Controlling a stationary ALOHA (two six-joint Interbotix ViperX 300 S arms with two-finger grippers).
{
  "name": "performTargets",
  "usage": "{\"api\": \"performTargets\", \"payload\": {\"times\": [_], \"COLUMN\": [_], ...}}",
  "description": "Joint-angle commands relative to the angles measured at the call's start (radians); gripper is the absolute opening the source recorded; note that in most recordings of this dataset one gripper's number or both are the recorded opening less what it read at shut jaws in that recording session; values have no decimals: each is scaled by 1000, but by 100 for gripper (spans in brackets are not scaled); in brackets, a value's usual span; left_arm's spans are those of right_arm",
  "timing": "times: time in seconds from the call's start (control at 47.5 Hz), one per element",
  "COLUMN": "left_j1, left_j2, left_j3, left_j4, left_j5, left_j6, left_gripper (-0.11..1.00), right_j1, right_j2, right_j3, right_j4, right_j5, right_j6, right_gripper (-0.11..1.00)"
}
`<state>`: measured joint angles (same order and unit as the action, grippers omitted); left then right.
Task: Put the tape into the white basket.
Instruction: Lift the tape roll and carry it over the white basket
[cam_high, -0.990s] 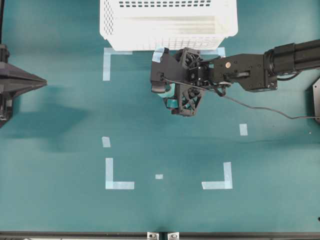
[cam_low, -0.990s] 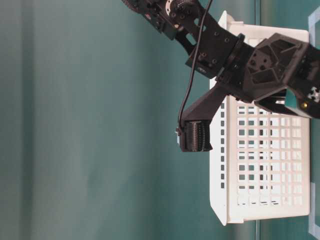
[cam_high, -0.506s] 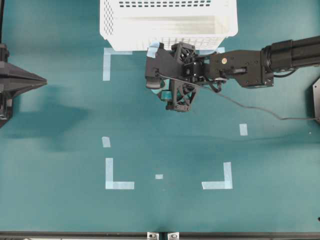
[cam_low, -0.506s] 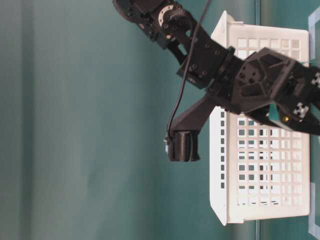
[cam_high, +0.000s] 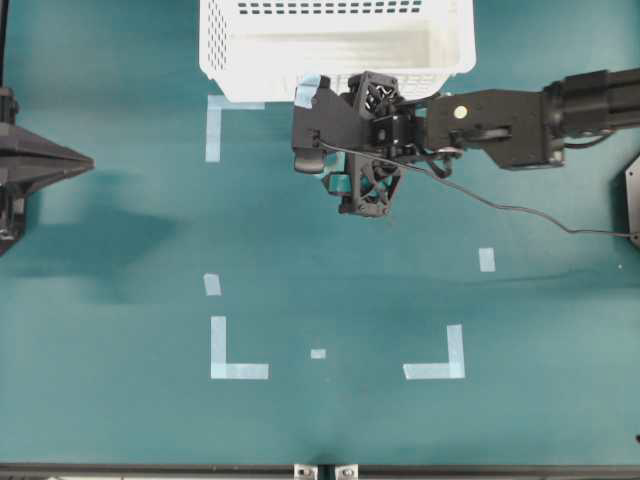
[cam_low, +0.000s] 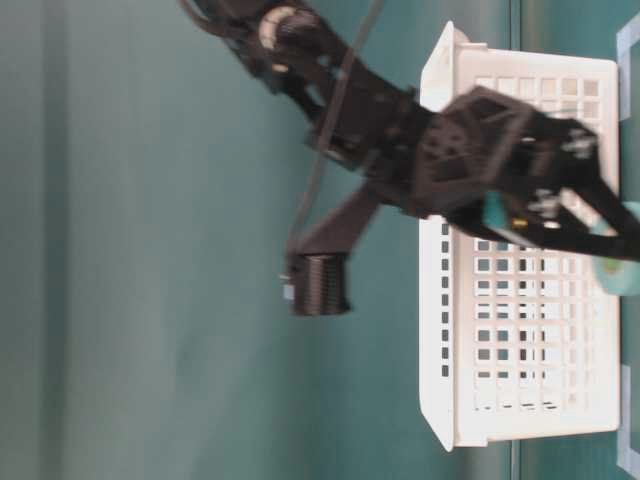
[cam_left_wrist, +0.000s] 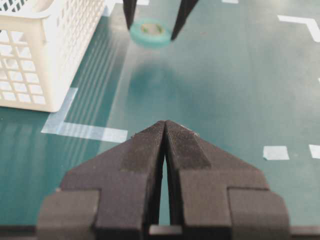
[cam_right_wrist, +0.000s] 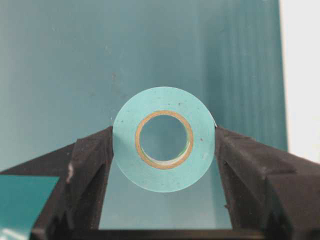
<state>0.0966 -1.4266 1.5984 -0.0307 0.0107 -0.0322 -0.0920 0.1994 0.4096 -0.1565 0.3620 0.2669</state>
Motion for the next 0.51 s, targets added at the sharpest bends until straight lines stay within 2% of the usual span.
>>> {"api": "performTargets", "payload": {"times": [0.0, 0.253, 0.485], "left_j1": [6, 8, 8], "left_j2": [9, 9, 9], "left_j3": [-14, -14, -14], "left_j4": [2, 2, 2], "left_j5": [-6, -5, -5], "left_j6": [0, 0, 0], "left_gripper": [-11, -11, -11], "right_j1": [0, 0, 2], "right_j2": [-54, -80, -114], "right_j3": [-29, -84, -137], "right_j4": [2, 31, 43], "right_j5": [31, 178, 253], "right_j6": [2, 0, 0], "right_gripper": [68, 68, 68]}}
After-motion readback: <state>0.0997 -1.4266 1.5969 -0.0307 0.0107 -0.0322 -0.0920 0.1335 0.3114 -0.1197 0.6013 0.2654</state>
